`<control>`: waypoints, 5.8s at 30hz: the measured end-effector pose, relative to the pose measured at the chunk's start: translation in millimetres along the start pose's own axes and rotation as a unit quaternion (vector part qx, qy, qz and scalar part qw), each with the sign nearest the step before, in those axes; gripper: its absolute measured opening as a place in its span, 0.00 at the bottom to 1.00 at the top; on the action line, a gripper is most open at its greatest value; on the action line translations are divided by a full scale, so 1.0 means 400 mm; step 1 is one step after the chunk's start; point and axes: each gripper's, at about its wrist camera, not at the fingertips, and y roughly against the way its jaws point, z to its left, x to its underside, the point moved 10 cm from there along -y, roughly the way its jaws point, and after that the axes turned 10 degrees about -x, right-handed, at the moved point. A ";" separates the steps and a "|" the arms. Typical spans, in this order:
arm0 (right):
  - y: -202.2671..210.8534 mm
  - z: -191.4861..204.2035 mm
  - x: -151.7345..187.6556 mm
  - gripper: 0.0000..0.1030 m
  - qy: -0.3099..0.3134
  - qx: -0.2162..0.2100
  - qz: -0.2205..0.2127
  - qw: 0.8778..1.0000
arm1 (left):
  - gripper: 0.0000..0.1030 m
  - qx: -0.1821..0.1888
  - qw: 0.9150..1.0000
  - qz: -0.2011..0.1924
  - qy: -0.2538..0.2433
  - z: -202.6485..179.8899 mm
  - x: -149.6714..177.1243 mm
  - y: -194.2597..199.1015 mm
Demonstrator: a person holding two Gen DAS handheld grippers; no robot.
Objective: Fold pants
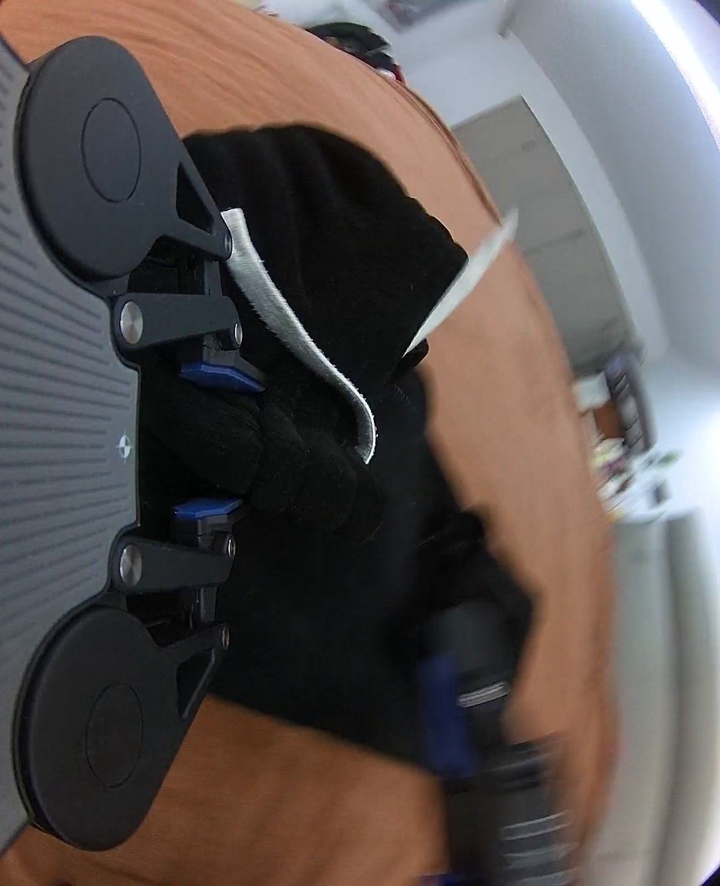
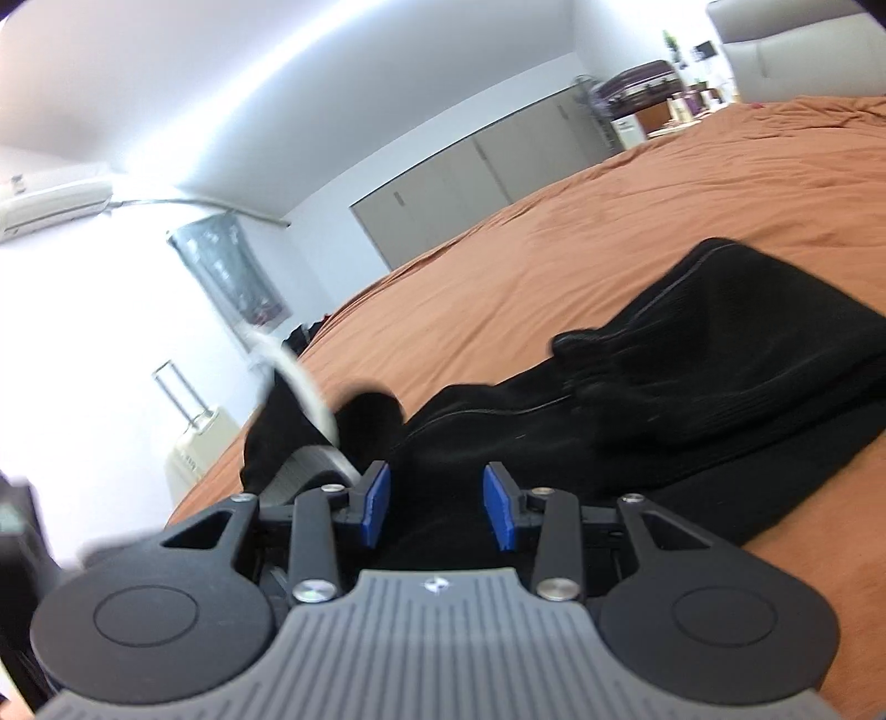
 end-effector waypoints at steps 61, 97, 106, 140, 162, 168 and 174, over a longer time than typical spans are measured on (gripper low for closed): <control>-0.509 0.371 -0.100 0.43 0.380 -0.132 0.325 0.856 | 0.85 0.206 0.810 0.084 0.542 0.321 0.278 0.045; -0.307 0.222 -0.147 0.18 0.224 -0.047 0.194 0.954 | 0.34 0.166 0.823 0.080 0.537 0.328 0.328 0.123; -0.273 0.069 0.051 0.17 0.138 -0.029 0.207 0.968 | 0.41 0.126 0.843 0.073 0.518 0.356 0.312 0.190; -0.168 -0.006 0.049 0.26 0.521 0.098 0.209 0.822 | 0.61 0.116 0.825 0.056 0.551 0.361 0.336 0.266; 0.192 -0.380 -0.074 0.61 -0.153 0.065 -0.007 0.986 | 0.87 0.127 0.886 0.052 0.443 0.223 0.040 0.167; 0.183 -0.485 -0.053 0.66 -0.296 0.050 -0.068 0.951 | 0.88 0.131 0.905 0.057 0.402 0.105 -0.081 0.114; 0.149 -0.507 -0.055 0.66 -0.345 0.056 -0.101 0.932 | 0.88 0.135 0.903 0.070 0.402 0.039 -0.129 0.085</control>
